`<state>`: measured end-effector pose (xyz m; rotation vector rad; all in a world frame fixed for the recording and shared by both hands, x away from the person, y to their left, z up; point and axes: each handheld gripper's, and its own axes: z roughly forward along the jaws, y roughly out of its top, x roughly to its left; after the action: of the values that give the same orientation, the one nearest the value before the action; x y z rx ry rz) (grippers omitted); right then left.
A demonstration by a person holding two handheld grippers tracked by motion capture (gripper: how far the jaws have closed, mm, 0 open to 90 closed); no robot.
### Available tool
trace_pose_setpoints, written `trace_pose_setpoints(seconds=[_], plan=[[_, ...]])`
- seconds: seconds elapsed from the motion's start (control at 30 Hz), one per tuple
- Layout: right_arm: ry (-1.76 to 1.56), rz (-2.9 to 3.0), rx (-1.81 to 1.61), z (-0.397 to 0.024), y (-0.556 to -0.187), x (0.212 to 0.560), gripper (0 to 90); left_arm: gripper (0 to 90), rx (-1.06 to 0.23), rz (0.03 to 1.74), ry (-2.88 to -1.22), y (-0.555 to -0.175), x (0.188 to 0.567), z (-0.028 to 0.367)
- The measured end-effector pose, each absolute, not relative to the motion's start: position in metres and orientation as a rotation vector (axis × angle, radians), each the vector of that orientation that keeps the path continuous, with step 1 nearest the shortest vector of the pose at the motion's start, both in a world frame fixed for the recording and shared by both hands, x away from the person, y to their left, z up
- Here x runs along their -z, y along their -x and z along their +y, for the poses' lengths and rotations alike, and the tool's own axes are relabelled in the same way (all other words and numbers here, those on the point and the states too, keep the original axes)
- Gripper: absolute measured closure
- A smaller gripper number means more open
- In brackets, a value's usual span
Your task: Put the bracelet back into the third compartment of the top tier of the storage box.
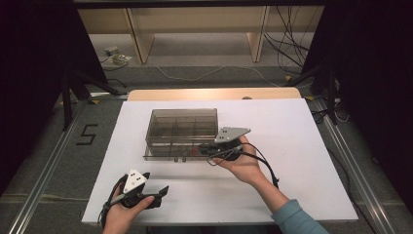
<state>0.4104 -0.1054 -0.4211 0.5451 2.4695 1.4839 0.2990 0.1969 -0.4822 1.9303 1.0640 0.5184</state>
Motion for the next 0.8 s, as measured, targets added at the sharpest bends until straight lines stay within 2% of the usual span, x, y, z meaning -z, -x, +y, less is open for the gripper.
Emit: trace_pose_setpoints(seconds=[0.8], plan=[[-0.584,2.391,-1.481,-0.12,-0.404,0.409,59.9,16.2,-0.52,1.063,-1.933,-0.299,0.482,0.196]])
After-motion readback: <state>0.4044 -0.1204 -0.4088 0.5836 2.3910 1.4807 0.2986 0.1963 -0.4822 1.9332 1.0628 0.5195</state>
